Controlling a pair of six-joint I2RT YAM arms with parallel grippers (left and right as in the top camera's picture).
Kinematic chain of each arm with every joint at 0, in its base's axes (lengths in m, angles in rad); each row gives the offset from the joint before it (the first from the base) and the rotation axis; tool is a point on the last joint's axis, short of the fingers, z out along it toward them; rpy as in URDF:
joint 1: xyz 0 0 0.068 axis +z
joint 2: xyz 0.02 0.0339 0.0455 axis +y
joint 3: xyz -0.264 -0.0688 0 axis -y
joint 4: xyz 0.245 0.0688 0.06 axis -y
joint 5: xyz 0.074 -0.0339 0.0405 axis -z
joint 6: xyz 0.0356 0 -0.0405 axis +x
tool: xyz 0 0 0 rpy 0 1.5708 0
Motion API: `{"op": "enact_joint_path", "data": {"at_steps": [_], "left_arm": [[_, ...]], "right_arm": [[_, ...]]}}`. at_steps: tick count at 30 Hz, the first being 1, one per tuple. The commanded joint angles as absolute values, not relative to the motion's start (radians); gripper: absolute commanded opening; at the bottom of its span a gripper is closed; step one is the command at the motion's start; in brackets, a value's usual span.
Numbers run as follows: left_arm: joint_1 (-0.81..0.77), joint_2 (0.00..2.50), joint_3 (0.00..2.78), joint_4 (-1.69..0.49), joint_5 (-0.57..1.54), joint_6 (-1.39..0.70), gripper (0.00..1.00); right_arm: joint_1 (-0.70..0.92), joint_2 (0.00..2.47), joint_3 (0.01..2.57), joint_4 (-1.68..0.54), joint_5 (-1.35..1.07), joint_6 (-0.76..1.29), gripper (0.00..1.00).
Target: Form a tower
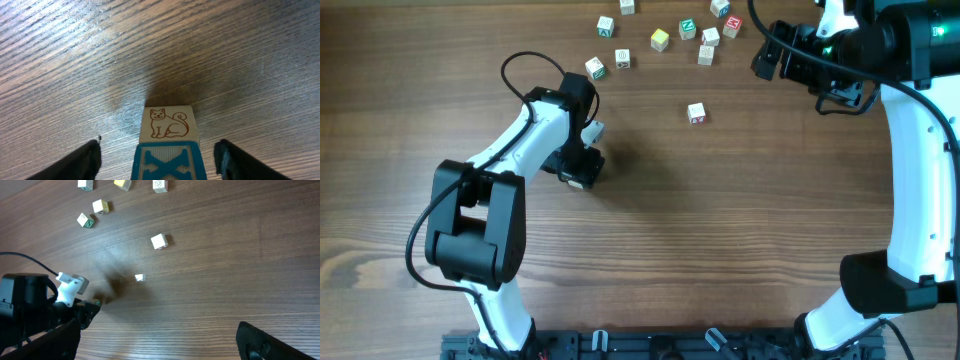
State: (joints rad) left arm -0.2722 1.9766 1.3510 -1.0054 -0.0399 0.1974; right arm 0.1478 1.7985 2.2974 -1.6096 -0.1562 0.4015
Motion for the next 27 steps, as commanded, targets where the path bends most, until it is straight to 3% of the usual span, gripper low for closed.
{"op": "enact_joint_path", "data": {"at_steps": [1,7,20,24,27], "left_arm": [[-0.264,1.946,1.348,-1.007,-0.031,0.195,0.66],[-0.264,1.946,1.348,-1.007,-0.031,0.195,0.51],[-0.264,1.946,1.348,-1.011,-0.031,0.195,0.35],[-0.264,1.946,1.348,-1.012,-0.031,0.195,0.34],[-0.264,1.946,1.348,-1.011,-0.031,0.195,0.43]], "right_arm": [[0.149,1.797,2.296,-1.608,-0.142,0.388,1.0],[0.149,1.797,2.296,-1.608,-0.142,0.389,1.0],[0.149,1.797,2.296,-1.608,-0.142,0.388,1.0],[0.149,1.797,2.296,-1.608,-0.142,0.389,1.0],[0.149,1.797,2.296,-1.608,-0.142,0.388,1.0]]}}
